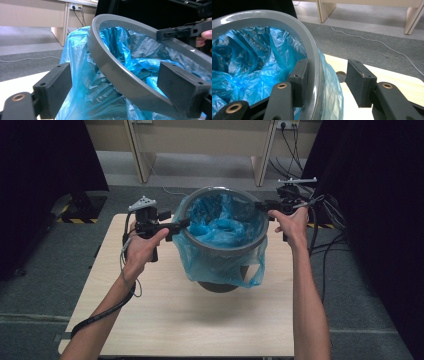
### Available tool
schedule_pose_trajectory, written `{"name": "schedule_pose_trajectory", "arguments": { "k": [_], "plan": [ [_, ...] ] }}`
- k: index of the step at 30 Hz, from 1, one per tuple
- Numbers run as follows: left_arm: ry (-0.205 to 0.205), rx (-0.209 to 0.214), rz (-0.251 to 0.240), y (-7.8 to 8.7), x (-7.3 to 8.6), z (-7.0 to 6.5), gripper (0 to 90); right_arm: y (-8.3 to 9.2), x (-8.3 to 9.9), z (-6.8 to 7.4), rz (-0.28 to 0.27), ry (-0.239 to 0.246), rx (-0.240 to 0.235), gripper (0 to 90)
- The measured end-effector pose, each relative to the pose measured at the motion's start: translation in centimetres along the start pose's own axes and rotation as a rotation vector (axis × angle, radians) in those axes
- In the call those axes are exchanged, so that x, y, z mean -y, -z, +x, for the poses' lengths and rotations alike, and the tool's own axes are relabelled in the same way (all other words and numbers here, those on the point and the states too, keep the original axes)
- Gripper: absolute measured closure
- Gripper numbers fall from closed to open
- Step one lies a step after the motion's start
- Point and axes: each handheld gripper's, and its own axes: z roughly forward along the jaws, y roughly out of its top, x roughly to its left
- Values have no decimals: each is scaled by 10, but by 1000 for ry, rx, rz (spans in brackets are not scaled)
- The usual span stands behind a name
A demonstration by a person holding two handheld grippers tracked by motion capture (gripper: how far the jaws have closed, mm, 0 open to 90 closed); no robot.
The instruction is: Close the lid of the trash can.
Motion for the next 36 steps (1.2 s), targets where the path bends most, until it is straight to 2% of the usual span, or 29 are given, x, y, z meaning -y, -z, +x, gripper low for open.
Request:
{"name": "schedule_pose_trajectory", "arguments": {
  "k": [3,5,7,10,12,13,15,18,21,23,24,26,27,28,30,31,36],
  "plan": [
    [-41,-40,-12,-7,1,-4,115,-2,4,-4,-23,-6,-35,532],
    [-61,-62,-2,-10,-1,-6,120,-3,8,-7,-48,-19,-69,532],
    [-85,-72,13,-11,-4,-9,126,-3,9,-9,-50,-30,-81,532],
    [-95,-77,13,-10,-9,-11,153,-2,2,-5,-27,15,-46,512],
    [-86,-75,-10,-8,-13,-10,171,2,-4,-2,-49,31,-34,464],
    [-73,-77,-16,-7,-16,-8,157,4,-7,-1,-69,15,-39,458],
    [-83,-109,-10,-7,-19,-5,152,7,-11,-1,-93,0,-30,458],
    [-109,-146,30,-11,-18,-1,151,5,-11,-3,-64,-10,18,453],
    [-82,-130,23,-12,-14,3,141,1,-7,-4,-77,-45,0,467],
    [-93,-134,18,-13,-13,2,141,-2,-4,-5,-88,-61,-13,469],
    [-95,-138,22,-13,-13,2,142,-3,-4,-5,-63,-71,-22,469],
    [-119,-148,31,-12,-15,-1,150,-2,-5,-4,-53,-60,-15,461],
    [-119,-141,28,-10,-16,-1,156,-1,-5,-3,-61,-47,-9,452],
    [-100,-119,21,-9,-16,-1,174,1,-6,-3,-76,-48,-14,428],
    [-58,-78,8,-3,-17,0,159,6,-7,-3,-101,-70,-33,412],
    [-49,-66,3,1,-17,-1,144,10,-7,-4,-112,-76,-33,406],
    [-57,-1,8,18,-13,-7,147,26,-5,-11,-134,-84,-22,368]
  ]
}}
